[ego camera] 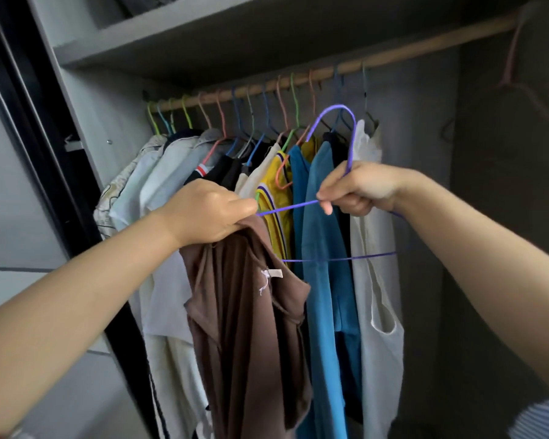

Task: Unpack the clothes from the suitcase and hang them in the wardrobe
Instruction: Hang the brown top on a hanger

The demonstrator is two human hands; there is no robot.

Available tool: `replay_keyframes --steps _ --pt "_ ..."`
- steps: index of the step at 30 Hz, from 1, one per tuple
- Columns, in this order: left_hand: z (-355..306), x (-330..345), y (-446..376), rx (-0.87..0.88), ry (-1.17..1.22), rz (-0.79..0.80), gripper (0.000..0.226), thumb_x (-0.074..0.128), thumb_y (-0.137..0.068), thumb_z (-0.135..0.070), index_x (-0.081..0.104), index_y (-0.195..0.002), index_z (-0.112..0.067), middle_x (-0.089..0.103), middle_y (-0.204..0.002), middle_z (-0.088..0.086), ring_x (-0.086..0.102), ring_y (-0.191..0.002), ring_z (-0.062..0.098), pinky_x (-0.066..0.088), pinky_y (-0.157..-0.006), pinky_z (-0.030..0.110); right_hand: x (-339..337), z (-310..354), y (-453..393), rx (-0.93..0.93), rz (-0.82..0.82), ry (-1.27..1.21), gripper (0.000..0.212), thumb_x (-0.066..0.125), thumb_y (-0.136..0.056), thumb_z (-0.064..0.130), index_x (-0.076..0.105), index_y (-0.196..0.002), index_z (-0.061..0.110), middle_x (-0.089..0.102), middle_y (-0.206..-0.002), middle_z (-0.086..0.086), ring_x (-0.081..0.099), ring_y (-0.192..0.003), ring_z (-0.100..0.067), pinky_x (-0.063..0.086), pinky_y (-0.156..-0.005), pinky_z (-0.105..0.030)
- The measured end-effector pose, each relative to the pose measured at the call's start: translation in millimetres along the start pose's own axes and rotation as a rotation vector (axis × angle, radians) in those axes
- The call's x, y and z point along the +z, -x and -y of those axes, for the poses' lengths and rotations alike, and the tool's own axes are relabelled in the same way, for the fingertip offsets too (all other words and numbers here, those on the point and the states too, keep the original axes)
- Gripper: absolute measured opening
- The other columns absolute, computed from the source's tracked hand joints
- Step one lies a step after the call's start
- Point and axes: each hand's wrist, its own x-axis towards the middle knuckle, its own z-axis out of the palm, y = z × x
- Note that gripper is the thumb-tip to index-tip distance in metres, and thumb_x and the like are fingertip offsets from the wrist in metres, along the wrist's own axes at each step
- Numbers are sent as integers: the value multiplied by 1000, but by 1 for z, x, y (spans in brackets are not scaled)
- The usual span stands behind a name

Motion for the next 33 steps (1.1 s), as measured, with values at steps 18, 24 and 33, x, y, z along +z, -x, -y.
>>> replay_keyframes --steps 18,24,33 --pt "-24 -23 -44 52 70 -107 31 13 -96 -14 33 -73 -12 38 -42 10 37 -34 25 28 -36 21 43 -7 -22 -89 -130 -219 43 45 -90 1 45 -49 13 23 -33 10 17 -29 -4 11 -37 -10" --pt "-24 -29 -47 -305 -50 117 31 44 -81 -34 54 -84 -5 60 -84 17 55 -79 31 44 -56 27 41 -15 -5 -144 -457 -568 31 43 -91 5 47 -61 11 23 -31 10 16 -26 -3 12 -34 -8" --pt "-9 -37 -47 -534 -211 515 44 27 -95 -47 55 -97 -14 65 -93 11 62 -90 33 40 -64 33 42 1 3 -54 -556 -510 34 40 -97 31 43 -68 15 24 -30 10 16 -26 -5 14 -34 -9"
